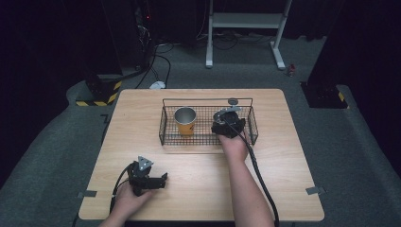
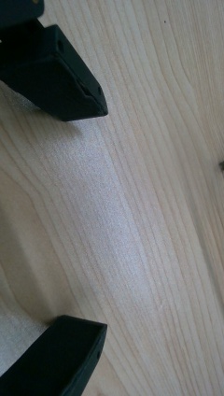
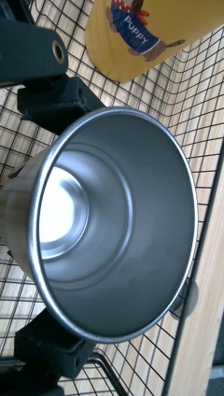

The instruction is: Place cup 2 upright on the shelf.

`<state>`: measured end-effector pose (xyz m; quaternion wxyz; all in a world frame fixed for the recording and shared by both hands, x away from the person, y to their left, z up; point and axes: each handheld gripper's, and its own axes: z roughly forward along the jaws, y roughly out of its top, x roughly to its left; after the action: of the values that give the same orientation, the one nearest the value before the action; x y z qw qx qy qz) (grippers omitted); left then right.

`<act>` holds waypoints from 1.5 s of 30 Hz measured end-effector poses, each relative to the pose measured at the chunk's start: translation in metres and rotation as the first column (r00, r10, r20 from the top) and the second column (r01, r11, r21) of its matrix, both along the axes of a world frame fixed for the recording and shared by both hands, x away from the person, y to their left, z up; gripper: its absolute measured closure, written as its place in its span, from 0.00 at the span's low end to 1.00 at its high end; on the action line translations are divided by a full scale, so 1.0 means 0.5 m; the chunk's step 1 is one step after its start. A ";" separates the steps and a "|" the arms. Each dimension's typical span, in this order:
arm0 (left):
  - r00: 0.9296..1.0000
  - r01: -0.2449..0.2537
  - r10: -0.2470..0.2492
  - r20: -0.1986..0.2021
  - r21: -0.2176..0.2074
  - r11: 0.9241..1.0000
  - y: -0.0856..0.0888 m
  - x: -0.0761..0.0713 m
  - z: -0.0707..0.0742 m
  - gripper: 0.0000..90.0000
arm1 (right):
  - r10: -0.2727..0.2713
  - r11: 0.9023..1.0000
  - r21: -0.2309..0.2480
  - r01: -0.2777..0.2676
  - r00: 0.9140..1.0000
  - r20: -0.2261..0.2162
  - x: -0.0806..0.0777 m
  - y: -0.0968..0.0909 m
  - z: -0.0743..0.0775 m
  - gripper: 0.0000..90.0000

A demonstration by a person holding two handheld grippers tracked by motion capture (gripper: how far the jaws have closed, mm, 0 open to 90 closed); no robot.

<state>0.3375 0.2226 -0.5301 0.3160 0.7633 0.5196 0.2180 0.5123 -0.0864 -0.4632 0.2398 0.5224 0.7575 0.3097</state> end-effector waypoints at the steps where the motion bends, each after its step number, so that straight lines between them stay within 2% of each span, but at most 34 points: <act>1: 1.000 0.000 0.000 0.000 0.000 1.000 0.000 0.000 0.000 0.01 | 0.000 1.000 -0.001 0.000 1.000 -0.005 0.001 0.000 -0.001 0.20; 16: 1.000 0.000 0.000 0.000 0.000 1.000 0.000 0.000 0.000 0.01 | -0.004 1.000 -0.029 0.002 0.999 -0.043 0.007 0.001 -0.007 0.20; 25: 1.000 0.000 0.000 0.000 0.000 1.000 0.000 0.000 0.000 0.01 | 0.000 0.999 -0.039 -0.002 0.999 -0.051 0.012 0.000 -0.011 0.20; 28: 1.000 0.000 0.000 0.000 0.000 1.000 0.000 0.000 0.000 0.01 | 0.000 0.998 -0.058 -0.004 0.998 -0.060 0.014 0.002 -0.012 0.20; 35: 1.000 0.000 0.000 0.000 0.000 1.000 0.000 0.000 0.000 0.01 | -0.003 0.999 -0.049 -0.001 0.997 -0.077 0.016 0.000 -0.011 0.20; 43: 1.000 0.000 0.000 0.000 0.000 1.000 0.000 0.000 0.000 0.01 | -0.014 0.999 -0.032 0.011 0.996 -0.092 0.017 -0.003 -0.008 0.10; 45: 1.000 0.000 0.000 0.000 0.000 1.000 0.000 0.000 0.000 0.01 | -0.020 0.999 -0.036 0.017 0.997 -0.080 0.015 -0.005 -0.005 0.10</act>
<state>0.3375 0.2226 -0.5301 0.3160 0.7633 0.5196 0.2181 0.5196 -0.0887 -0.4657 0.2212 0.5372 0.7668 0.2728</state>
